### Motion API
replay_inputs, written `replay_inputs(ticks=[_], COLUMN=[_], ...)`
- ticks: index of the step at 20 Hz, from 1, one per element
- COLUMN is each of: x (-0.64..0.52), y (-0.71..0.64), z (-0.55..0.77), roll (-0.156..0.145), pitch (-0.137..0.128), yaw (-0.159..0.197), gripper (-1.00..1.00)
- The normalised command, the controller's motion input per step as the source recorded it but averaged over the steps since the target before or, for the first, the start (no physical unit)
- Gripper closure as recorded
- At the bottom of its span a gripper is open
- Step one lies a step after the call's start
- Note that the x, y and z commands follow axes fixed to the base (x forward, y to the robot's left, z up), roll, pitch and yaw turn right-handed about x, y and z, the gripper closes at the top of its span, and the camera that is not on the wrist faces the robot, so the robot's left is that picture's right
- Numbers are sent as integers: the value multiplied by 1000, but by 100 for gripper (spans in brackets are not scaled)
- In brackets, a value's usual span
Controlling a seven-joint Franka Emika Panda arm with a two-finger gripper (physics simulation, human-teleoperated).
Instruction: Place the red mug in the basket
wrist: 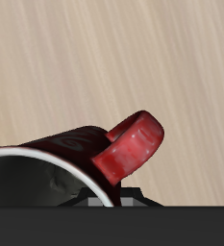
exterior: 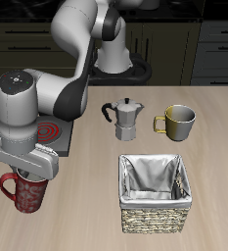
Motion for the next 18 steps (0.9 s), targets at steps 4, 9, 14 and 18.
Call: replay_inputs(ticks=[4,9,14,18], x=[10,-81,-206,-240], y=[65,120,172,224], z=[252,365,632,642], roll=[11,8,27,14], pitch=[-33,-54,-82,-72], yaw=[0,33,8,16], gripper=[100,100,100,100])
